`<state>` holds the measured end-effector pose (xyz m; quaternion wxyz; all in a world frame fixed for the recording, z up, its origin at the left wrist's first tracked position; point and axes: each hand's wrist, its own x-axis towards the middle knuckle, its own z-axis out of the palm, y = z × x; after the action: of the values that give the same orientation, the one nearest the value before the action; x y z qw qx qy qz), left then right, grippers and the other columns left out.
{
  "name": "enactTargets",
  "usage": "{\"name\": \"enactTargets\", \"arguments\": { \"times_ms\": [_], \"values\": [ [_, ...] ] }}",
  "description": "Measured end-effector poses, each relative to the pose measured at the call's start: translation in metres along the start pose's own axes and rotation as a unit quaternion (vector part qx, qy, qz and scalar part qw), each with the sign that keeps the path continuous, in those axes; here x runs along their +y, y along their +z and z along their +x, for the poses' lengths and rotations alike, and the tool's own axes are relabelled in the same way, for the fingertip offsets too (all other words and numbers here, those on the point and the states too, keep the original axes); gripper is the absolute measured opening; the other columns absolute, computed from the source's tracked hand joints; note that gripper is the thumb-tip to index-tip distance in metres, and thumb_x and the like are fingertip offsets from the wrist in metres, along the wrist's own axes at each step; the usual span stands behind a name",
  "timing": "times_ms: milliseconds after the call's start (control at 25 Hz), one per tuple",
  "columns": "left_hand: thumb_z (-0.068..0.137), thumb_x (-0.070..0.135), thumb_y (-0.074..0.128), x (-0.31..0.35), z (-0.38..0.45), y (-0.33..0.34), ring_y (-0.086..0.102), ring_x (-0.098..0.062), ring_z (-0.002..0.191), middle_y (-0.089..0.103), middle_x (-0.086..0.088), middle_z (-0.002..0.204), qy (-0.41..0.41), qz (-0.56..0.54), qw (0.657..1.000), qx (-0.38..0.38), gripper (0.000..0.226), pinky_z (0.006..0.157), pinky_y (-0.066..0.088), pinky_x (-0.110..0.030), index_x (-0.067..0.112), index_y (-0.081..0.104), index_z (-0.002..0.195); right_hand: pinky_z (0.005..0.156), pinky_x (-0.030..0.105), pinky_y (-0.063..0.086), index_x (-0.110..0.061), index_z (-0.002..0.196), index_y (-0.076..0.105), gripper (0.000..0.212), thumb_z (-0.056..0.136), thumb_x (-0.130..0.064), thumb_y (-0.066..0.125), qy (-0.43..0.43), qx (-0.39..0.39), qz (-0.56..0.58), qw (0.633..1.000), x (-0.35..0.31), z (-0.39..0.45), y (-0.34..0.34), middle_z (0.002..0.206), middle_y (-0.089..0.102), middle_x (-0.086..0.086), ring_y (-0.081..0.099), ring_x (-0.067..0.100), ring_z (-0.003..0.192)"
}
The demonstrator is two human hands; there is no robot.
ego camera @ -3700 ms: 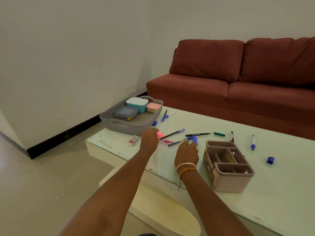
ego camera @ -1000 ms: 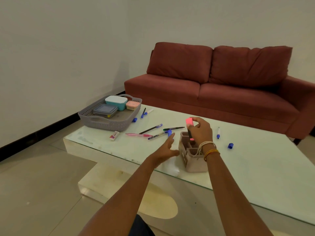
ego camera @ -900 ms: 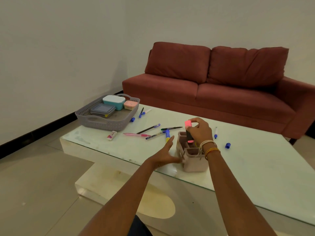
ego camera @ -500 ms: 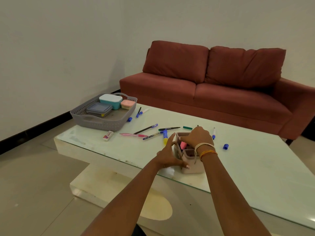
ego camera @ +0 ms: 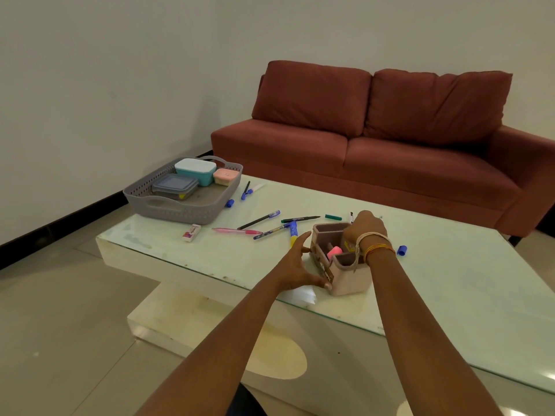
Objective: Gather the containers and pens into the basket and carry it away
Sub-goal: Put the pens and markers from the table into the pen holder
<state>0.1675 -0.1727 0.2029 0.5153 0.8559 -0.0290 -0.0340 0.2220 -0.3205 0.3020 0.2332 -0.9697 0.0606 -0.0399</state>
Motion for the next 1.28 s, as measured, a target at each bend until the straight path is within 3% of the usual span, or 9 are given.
{"name": "enactTargets", "arguments": {
  "times_ms": [160,280,360,440,520,680,840,1080,1280],
  "values": [
    [0.067,0.024,0.086,-0.017,-0.006,-0.019,0.057,-0.011,0.116,0.059,-0.003,0.131,-0.001,-0.010,0.999,0.033,0.079,0.092,0.046,-0.019,0.023,0.047,0.136,0.091,0.036,0.052,-0.003,0.114,0.065,0.029,0.086,-0.005,0.060,-0.036,-0.040,0.007,0.999,0.002,0.021,-0.004,0.112,0.068,0.016,0.063,0.031,0.104],
    [0.080,0.007,0.071,-0.035,-0.015,-0.040,0.066,-0.007,0.095,0.071,-0.004,0.108,0.010,0.003,0.989,0.147,0.027,0.084,0.049,-0.007,0.010,0.070,0.107,0.095,0.037,0.050,-0.005,0.119,0.064,0.032,0.088,-0.004,0.058,-0.044,-0.056,0.003,0.997,0.001,0.029,-0.001,0.119,0.065,0.015,0.061,0.030,0.109],
    [0.084,0.002,0.064,-0.044,-0.018,-0.053,0.063,-0.008,0.088,0.071,-0.006,0.103,0.017,0.038,0.972,0.231,0.017,0.080,0.044,-0.001,0.006,0.073,0.098,0.100,0.036,0.044,-0.006,0.122,0.060,0.033,0.089,-0.007,0.056,-0.062,0.015,0.014,0.998,-0.010,0.023,0.006,0.124,0.061,0.014,0.056,0.030,0.116],
    [0.086,0.003,0.063,-0.050,-0.017,-0.060,0.060,-0.008,0.086,0.071,-0.007,0.101,0.020,0.062,0.960,0.273,0.015,0.078,0.041,-0.001,0.007,0.073,0.096,0.102,0.031,0.038,-0.005,0.118,0.061,0.034,0.086,-0.003,0.053,-0.158,0.106,0.074,0.979,-0.030,0.010,0.027,0.122,0.059,0.014,0.053,0.030,0.118],
    [0.087,0.003,0.063,-0.053,-0.015,-0.059,0.058,-0.004,0.081,0.071,-0.005,0.099,0.023,0.065,0.953,0.297,0.014,0.074,0.040,0.001,0.009,0.073,0.095,0.100,0.028,0.038,-0.004,0.116,0.061,0.034,0.084,0.001,0.050,-0.244,0.087,0.089,0.962,-0.058,-0.009,0.058,0.120,0.060,0.014,0.054,0.028,0.116],
    [0.090,-0.002,0.053,-0.056,-0.015,-0.058,0.063,-0.011,0.088,0.073,-0.009,0.101,0.026,0.065,0.947,0.314,0.023,0.086,0.041,-0.013,0.007,0.072,0.099,0.100,0.037,0.045,-0.008,0.132,0.046,0.040,0.093,-0.015,0.050,-0.176,-0.041,-0.090,0.979,-0.081,-0.024,0.118,0.131,0.049,0.018,0.051,0.032,0.120],
    [0.091,-0.006,0.048,-0.057,-0.015,-0.068,0.066,-0.018,0.099,0.073,-0.009,0.105,0.018,0.038,0.949,0.312,0.029,0.091,0.044,-0.018,0.006,0.071,0.103,0.097,0.035,0.046,-0.009,0.127,0.051,0.033,0.095,-0.016,0.049,-0.182,-0.004,-0.160,0.970,-0.065,-0.025,0.128,0.126,0.054,0.015,0.050,0.028,0.118],
    [0.088,-0.006,0.053,-0.057,-0.016,-0.061,0.064,-0.016,0.105,0.071,-0.005,0.112,0.047,0.063,0.951,0.300,0.030,0.094,0.043,-0.016,0.012,0.072,0.103,0.083,0.033,0.049,-0.009,0.104,0.063,0.023,0.082,-0.013,0.060,-0.179,0.056,0.084,0.979,-0.052,-0.039,0.063,0.102,0.069,0.011,0.063,0.029,0.099],
    [0.091,0.007,0.053,-0.056,-0.020,-0.051,0.052,-0.011,0.126,0.058,0.008,0.136,0.048,0.172,0.966,0.189,0.038,0.110,0.037,-0.026,0.026,0.063,0.122,0.066,0.025,0.041,-0.002,0.085,0.072,0.024,0.077,-0.024,0.064,-0.077,0.147,0.190,0.968,-0.019,-0.014,-0.037,0.069,0.060,0.006,0.064,0.031,0.077]
  ]
}}
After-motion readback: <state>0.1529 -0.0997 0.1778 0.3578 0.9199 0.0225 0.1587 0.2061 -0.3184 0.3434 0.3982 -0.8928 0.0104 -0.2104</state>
